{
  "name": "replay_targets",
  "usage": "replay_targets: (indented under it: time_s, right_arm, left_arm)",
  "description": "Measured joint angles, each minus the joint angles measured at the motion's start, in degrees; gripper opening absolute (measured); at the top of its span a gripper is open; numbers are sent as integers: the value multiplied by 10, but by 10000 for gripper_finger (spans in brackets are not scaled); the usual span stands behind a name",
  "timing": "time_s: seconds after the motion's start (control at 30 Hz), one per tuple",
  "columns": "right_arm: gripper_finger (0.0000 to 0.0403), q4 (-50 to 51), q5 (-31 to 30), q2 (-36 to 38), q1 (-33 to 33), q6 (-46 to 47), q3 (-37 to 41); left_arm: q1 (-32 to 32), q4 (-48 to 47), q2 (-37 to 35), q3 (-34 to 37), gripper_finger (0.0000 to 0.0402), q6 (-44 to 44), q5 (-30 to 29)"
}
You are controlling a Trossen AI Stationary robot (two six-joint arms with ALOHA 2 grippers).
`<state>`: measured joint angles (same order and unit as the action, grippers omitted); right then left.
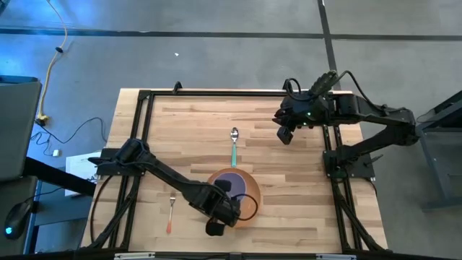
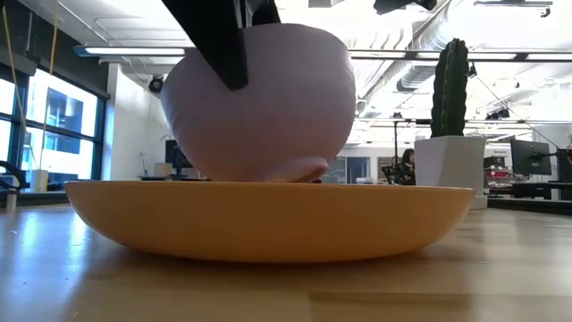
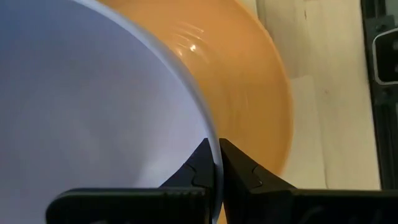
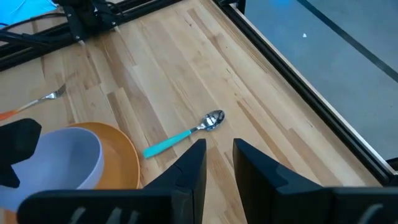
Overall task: Set table place
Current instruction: Put the purple bowl on the orange plate
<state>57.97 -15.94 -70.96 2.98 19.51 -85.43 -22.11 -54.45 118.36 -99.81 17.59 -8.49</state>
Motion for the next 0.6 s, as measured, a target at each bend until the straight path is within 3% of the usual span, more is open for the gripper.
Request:
replay_targets:
  time_s: [0.6]
  right_arm:
    - [71, -4, 0, 0, 0, -15, 0]
  left_arm:
    - [0, -52, 42, -6, 1, -29, 11]
